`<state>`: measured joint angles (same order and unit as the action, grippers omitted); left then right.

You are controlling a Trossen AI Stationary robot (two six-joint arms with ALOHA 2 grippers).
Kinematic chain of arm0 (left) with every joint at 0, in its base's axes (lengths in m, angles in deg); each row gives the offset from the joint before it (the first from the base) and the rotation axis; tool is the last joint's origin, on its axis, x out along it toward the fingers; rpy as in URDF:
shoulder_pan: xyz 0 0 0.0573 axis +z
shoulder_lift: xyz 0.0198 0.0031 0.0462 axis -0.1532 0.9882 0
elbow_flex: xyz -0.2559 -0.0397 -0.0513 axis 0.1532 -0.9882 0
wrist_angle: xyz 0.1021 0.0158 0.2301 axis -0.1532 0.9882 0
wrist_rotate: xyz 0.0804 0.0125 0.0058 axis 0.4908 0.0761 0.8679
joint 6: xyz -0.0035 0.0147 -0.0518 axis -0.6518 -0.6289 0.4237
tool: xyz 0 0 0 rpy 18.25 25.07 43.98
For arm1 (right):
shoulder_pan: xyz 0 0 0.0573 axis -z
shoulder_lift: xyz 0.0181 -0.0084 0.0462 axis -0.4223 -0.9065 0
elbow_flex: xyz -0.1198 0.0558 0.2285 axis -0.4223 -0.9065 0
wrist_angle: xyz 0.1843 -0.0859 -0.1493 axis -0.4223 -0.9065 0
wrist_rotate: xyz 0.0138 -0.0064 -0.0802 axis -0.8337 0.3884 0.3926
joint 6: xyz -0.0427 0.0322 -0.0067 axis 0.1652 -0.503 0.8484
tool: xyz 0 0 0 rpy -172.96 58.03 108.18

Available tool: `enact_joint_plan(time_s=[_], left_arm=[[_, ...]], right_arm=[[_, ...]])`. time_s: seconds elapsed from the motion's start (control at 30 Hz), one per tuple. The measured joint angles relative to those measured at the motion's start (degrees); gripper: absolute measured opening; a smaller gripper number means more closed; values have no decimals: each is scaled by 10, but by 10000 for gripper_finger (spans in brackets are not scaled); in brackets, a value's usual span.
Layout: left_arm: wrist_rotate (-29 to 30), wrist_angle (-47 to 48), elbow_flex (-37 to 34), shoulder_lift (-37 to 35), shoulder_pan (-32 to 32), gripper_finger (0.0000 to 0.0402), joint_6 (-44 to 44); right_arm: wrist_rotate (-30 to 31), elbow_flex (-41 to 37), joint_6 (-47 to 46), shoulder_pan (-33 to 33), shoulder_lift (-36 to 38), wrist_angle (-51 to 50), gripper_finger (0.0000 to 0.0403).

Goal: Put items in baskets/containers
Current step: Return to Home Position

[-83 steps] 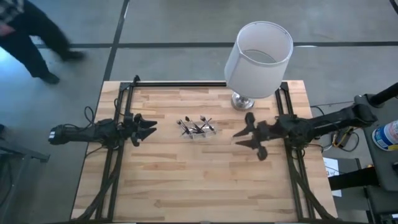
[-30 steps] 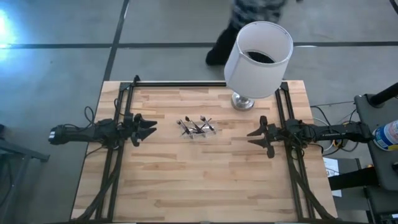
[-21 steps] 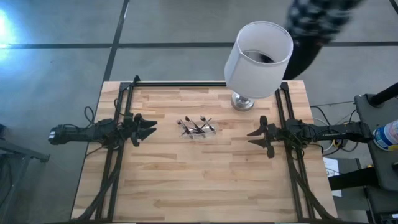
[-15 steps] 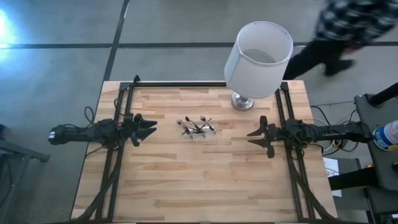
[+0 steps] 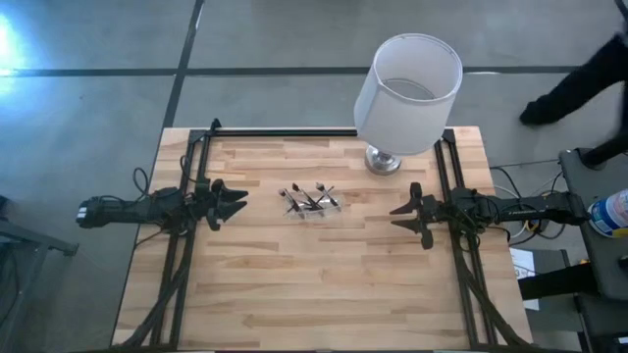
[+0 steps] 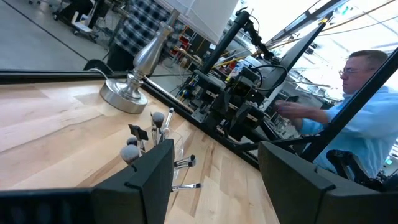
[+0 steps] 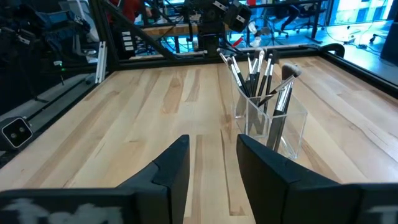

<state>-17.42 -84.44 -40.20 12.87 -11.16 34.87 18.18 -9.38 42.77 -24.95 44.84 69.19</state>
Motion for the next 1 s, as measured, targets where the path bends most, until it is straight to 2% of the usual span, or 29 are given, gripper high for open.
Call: enact_joint_plan(time_s=[0.5,1.0], left_arm=[[0,0,0,0,0,225,0],[0,0,0,0,-1,225,0]], right_arm=[[0,0,0,0,0,0,116],[0,0,0,0,0,0,130]])
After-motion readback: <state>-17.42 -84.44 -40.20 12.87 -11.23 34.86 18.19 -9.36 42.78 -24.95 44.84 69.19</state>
